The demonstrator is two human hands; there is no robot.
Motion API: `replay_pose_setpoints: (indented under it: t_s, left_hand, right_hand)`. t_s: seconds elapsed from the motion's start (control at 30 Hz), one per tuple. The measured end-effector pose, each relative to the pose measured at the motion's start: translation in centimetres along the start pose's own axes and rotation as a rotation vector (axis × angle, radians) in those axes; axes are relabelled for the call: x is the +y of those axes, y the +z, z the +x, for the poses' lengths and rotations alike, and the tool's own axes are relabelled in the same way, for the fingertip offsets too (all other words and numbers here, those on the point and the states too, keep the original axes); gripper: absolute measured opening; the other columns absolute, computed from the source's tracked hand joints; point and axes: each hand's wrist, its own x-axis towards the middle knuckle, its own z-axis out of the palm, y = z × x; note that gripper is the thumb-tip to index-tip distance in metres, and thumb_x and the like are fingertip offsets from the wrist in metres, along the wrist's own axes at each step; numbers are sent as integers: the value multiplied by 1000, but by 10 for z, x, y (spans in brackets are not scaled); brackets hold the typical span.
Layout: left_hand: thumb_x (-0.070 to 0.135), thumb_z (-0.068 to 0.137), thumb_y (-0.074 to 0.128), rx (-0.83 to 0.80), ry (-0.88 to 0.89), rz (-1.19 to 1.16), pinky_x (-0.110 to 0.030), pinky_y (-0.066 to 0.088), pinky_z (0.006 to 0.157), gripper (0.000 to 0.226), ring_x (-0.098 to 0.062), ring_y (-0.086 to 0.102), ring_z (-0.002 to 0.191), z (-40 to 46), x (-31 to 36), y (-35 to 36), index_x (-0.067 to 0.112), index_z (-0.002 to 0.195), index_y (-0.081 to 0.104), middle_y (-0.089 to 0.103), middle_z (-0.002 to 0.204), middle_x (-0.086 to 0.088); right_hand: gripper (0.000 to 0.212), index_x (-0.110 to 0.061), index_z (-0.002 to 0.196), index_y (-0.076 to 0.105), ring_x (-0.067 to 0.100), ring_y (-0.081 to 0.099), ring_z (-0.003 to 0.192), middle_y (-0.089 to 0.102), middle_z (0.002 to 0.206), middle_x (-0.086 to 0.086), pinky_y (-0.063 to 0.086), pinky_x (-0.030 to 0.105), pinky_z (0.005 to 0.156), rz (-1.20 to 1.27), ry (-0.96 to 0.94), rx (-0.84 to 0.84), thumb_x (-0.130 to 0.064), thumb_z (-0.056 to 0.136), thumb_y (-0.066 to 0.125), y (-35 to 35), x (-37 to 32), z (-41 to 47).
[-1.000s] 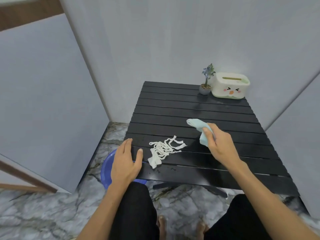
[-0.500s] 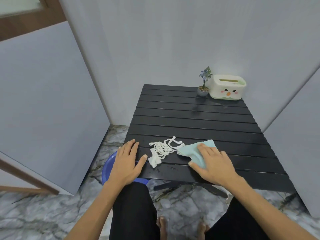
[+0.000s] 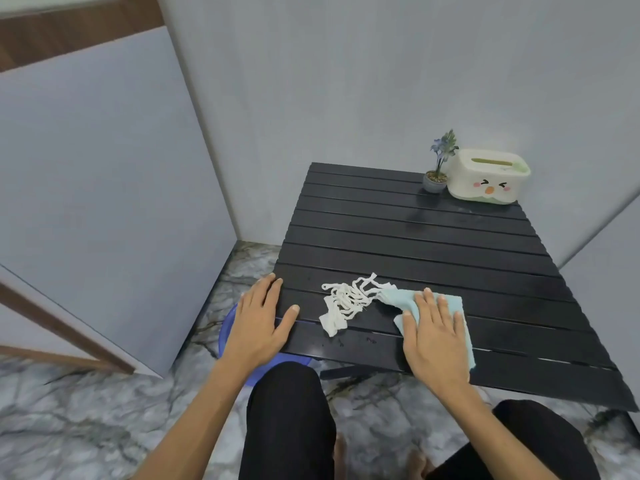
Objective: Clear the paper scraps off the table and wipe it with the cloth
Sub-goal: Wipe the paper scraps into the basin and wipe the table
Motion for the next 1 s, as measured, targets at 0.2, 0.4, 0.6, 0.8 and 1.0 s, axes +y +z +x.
replay_pose_setpoints:
  t_s: [0.2, 0.4, 0.6, 0.8, 1.0]
  left_hand:
    - [64, 93, 29, 9, -31, -89, -46, 21, 120, 76, -23, 21, 147, 4, -21, -5, 16, 153, 31, 23, 162, -2]
    - [55, 97, 36, 41, -40, -115, -41, 22, 120, 71, -22, 25, 147, 8, -44, -15, 10, 153, 32, 28, 161, -6]
    - [45, 100, 42, 41, -58, -164, -39, 20, 121, 64, -21, 23, 148, 7, -67, -13, 9, 152, 33, 28, 161, -6]
    - [37, 102, 46, 52, -145, -222, -28, 16, 118, 60, -21, 25, 147, 12, -85, -4, 7, 152, 32, 29, 160, -8]
    - [39, 102, 44, 64, -245, -286, -32, 20, 119, 61, -21, 24, 147, 18, -107, -3, 9, 153, 31, 29, 160, -8]
  right_hand:
    - [62, -12, 153, 28, 26, 7, 153, 20, 164, 7, 2, 46, 123, 140, 134, 73, -44, 102, 15, 4, -40, 0]
    - [65, -10, 153, 27, 26, 6, 153, 23, 163, 8, -1, 43, 123, 248, 99, 81, -46, 102, 13, 19, -94, -3]
    - [64, -8, 152, 31, 27, 9, 152, 25, 162, 10, 1, 43, 123, 274, 4, 60, -45, 102, 15, 37, -150, 0]
    - [68, -7, 154, 24, 25, 5, 153, 21, 164, 10, -1, 40, 124, 247, -62, 14, -47, 101, 10, 51, -198, 6]
    - [61, -6, 152, 25, 25, 7, 153, 24, 163, 12, 2, 40, 123, 223, -117, -13, -43, 105, 15, 63, -237, 18]
